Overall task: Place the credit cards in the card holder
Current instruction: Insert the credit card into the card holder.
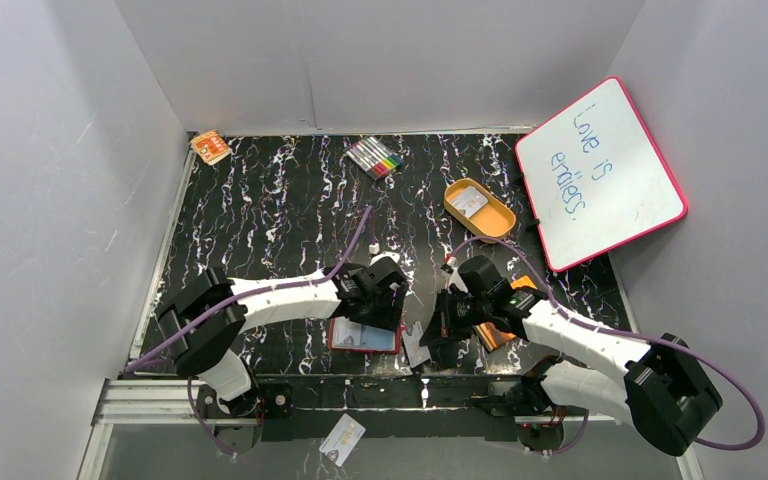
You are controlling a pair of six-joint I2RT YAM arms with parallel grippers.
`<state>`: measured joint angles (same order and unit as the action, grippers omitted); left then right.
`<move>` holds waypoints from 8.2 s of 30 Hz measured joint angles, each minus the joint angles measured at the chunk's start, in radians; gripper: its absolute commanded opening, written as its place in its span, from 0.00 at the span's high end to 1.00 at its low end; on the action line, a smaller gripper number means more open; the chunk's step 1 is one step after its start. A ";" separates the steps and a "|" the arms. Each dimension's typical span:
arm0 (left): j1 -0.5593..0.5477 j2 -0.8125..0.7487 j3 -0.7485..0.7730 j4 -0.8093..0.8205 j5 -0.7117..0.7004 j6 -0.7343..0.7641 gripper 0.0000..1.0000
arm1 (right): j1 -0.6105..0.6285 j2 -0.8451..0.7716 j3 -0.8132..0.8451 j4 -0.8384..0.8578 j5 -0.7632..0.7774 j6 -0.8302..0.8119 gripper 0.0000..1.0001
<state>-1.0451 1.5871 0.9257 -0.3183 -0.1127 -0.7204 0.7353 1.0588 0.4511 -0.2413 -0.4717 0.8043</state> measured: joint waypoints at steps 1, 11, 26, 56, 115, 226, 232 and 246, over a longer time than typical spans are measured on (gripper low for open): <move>0.000 0.011 0.001 0.000 -0.001 0.003 0.41 | 0.000 0.000 0.000 0.000 0.001 0.000 1.00; 0.000 0.025 0.003 -0.008 -0.019 -0.003 0.67 | 0.000 0.004 0.000 0.000 0.001 -0.013 1.00; -0.003 0.021 -0.001 -0.011 -0.027 -0.024 1.00 | 0.003 0.088 0.005 0.066 -0.093 -0.015 1.00; -0.003 -0.132 -0.020 -0.019 -0.034 -0.070 0.48 | 0.027 0.275 0.018 0.332 -0.106 0.068 1.00; 0.193 -0.042 -0.016 0.087 0.073 0.037 0.40 | 0.029 0.357 -0.009 0.504 -0.135 0.068 1.00; 0.193 -0.136 -0.181 0.057 0.088 0.028 0.92 | 0.033 0.370 0.016 0.402 -0.079 0.088 1.00; 0.193 -0.138 -0.181 0.065 0.101 0.027 0.52 | 0.038 0.411 0.039 0.409 -0.087 0.088 1.00; 0.191 -0.079 -0.128 0.039 0.095 0.061 0.66 | 0.044 0.418 0.051 0.403 -0.089 0.087 1.00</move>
<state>-0.8539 1.5082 0.7979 -0.2798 -0.0174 -0.6598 0.7795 1.4769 0.5026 0.1619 -0.5606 0.8909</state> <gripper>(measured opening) 0.402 0.013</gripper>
